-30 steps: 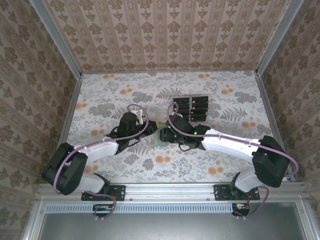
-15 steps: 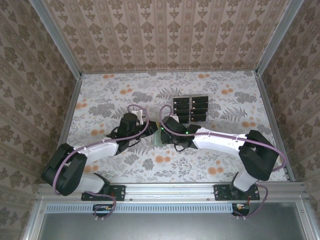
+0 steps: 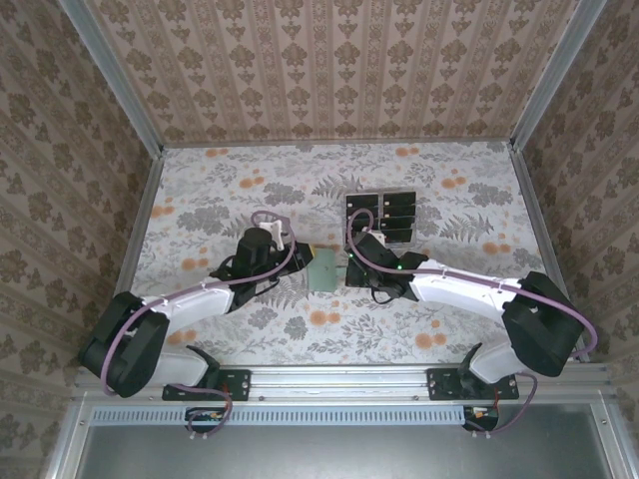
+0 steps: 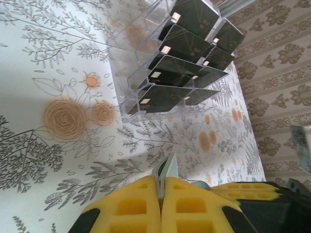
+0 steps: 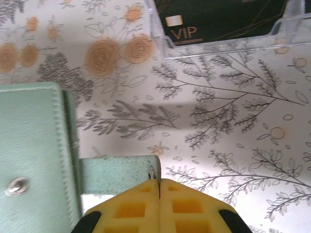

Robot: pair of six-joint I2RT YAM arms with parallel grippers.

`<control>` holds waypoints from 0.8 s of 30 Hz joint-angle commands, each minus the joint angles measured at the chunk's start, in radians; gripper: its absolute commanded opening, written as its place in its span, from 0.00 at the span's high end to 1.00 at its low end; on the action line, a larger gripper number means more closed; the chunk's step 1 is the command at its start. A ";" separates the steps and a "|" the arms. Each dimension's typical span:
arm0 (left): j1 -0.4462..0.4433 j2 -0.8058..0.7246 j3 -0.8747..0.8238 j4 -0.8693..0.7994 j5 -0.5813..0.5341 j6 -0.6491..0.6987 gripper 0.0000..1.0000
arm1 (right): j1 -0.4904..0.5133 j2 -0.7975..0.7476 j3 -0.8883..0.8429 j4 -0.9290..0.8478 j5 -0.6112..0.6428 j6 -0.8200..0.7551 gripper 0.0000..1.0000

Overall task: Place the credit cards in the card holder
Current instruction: Open the button on the card holder, then open the card holder at the center of the table.

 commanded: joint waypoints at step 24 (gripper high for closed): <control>0.013 0.000 -0.008 -0.137 -0.044 0.144 0.29 | 0.055 -0.081 0.091 0.046 -0.217 -0.013 1.00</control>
